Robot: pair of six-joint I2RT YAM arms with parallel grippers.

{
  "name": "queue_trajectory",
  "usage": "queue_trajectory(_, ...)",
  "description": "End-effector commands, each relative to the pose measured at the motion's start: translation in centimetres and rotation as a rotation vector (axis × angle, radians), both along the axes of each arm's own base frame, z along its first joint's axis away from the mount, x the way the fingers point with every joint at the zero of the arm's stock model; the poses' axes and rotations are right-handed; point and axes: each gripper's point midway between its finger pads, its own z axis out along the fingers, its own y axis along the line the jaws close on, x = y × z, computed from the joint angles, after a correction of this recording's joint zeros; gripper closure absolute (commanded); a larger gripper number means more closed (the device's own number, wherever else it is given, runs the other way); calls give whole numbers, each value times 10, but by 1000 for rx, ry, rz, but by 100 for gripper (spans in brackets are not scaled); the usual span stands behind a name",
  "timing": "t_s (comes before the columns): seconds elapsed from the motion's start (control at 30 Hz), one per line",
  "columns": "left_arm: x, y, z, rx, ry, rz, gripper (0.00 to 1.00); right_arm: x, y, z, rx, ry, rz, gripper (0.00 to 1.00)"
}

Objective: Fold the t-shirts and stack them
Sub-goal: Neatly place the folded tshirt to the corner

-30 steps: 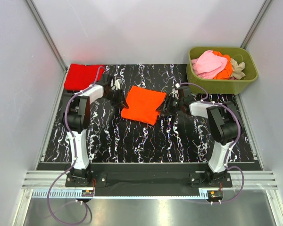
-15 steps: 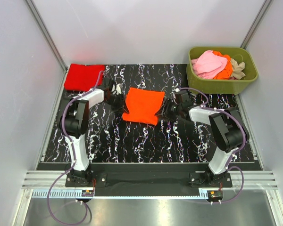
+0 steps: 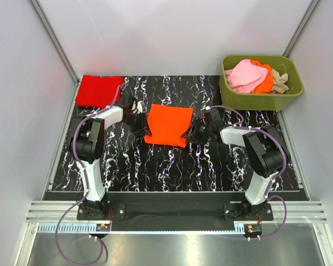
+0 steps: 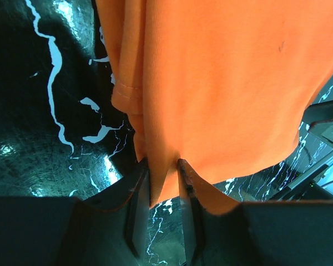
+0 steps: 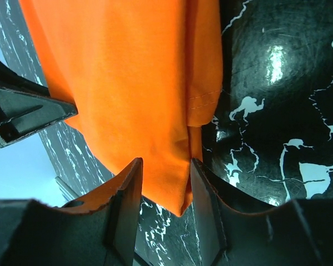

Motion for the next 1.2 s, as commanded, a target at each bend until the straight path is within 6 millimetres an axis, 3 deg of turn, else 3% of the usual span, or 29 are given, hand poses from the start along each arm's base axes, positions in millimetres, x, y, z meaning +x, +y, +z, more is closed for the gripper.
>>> queue_trajectory(0.0,6,-2,15,-2,-56,3,71,8,6,4,7,-23,-23,53)
queue_trajectory(0.23,3,-3,11,1,-49,2,71,7,11,7,40,-27,-28,55)
queue_trajectory(0.33,3,-2,8,10,-45,8,71,7,9,12,43,-62,-35,77)
queue_trajectory(0.37,3,-2,8,13,-47,10,71,7,6,13,35,-73,-39,89)
queue_trajectory(0.53,5,0,10,21,-60,15,64,6,-9,13,-24,-122,-84,96)
queue_trajectory(0.6,8,1,15,15,-77,7,53,4,-8,10,-26,-114,-75,91)
queue_trajectory(0.67,15,3,26,-6,-107,3,49,2,-8,8,-23,-101,-74,86)
queue_trajectory(0.77,27,11,38,-17,-148,6,43,0,-8,12,-12,-108,-74,67)
queue_trajectory(0.9,49,15,45,-28,-203,-19,36,0,-10,27,-8,-141,-73,59)
queue_trajectory(1.17,80,-1,24,-103,-180,-64,35,-3,-15,46,-29,-186,-66,51)
